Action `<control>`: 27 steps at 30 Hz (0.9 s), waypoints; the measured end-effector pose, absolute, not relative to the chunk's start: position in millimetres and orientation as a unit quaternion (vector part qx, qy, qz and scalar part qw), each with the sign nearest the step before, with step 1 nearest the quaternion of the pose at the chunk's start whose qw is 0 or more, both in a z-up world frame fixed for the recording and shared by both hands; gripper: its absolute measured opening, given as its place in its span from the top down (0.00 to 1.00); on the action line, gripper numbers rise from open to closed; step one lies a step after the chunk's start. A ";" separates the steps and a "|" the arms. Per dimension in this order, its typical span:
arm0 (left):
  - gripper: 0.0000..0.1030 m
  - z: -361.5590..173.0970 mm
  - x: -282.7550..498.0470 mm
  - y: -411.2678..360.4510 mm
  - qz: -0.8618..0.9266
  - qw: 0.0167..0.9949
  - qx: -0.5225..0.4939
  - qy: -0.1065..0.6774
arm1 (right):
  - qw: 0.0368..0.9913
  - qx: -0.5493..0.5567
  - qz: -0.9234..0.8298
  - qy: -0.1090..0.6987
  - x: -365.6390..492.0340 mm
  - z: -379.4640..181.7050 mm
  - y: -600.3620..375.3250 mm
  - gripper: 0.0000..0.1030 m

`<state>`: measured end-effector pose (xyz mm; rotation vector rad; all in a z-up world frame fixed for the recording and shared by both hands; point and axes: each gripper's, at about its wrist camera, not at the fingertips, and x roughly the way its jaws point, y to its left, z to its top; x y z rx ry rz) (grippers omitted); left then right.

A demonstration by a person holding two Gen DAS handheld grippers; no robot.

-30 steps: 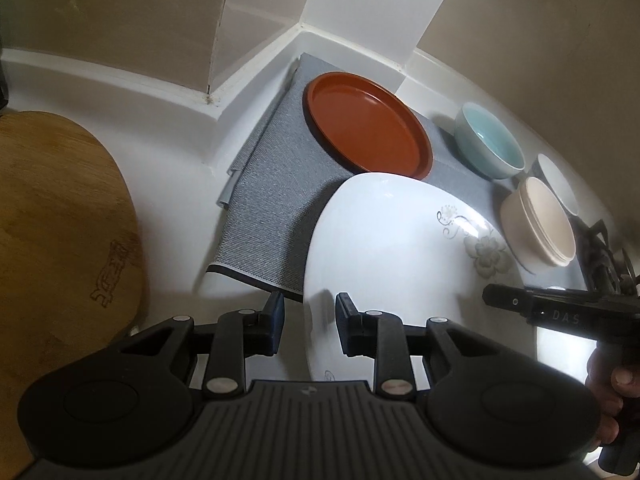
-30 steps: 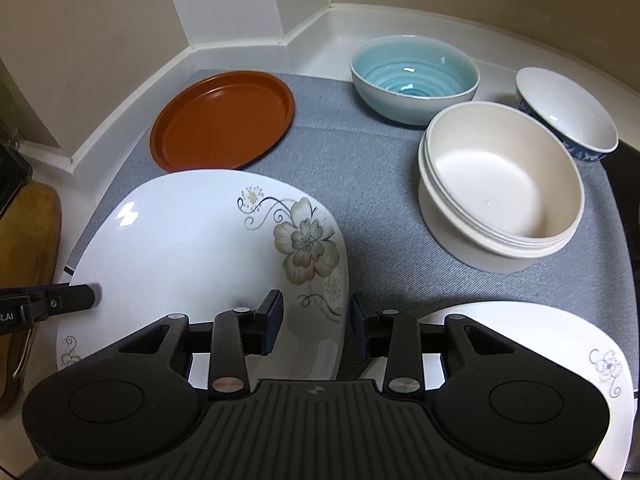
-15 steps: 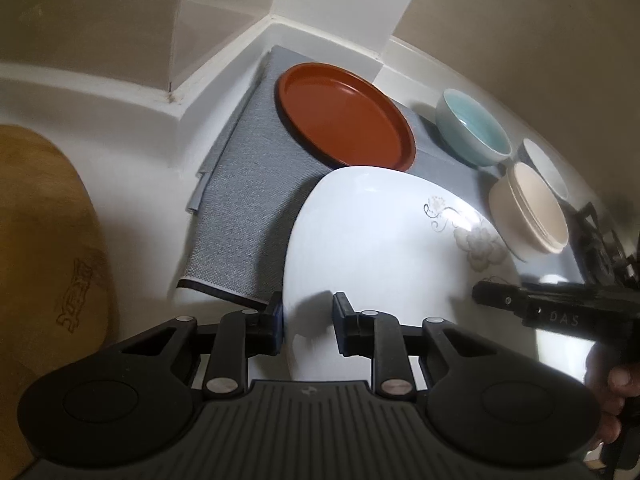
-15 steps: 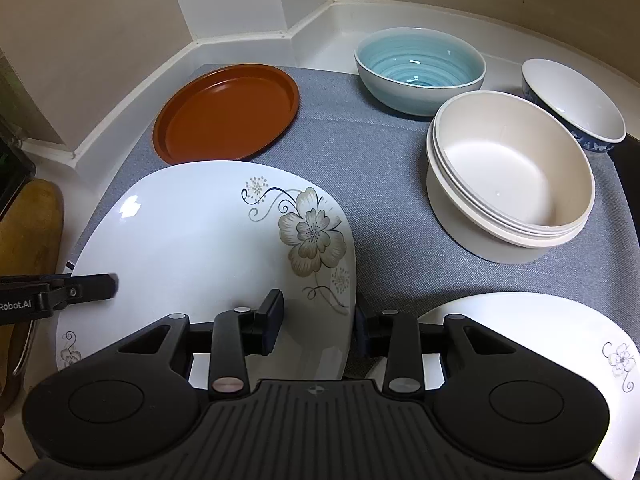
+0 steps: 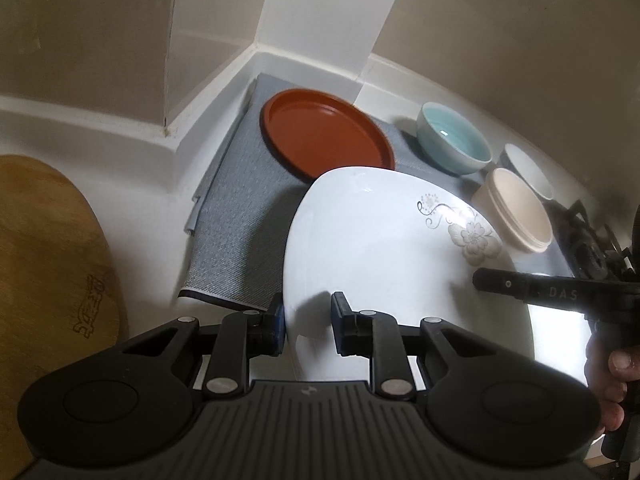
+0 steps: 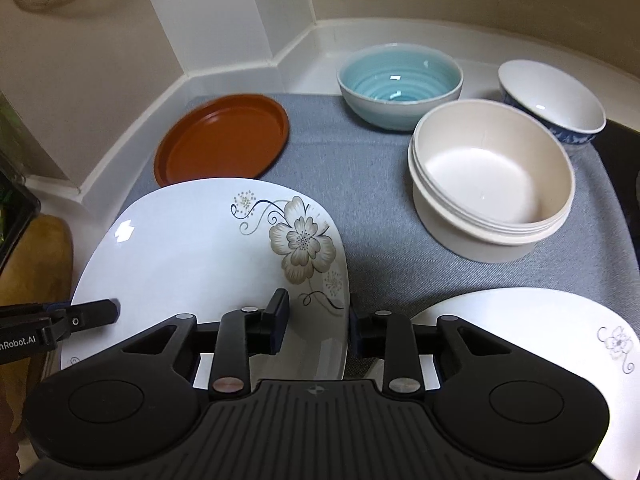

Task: Organize plates and bowls
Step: 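Carry the flower plate with the left gripper over the plain white plate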

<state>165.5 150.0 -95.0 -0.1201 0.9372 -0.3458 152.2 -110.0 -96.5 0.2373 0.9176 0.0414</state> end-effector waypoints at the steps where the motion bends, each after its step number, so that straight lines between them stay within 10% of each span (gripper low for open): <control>1: 0.76 -92.6 163.6 149.2 -0.167 0.877 -0.058 0.447 | 0.891 0.116 0.019 0.439 149.9 -94.4 -111.4 0.69; 27: 0.76 -71.5 138.6 57.6 -0.256 0.866 -0.005 0.430 | 0.903 0.160 -0.086 0.388 62.9 -69.8 -178.9 0.69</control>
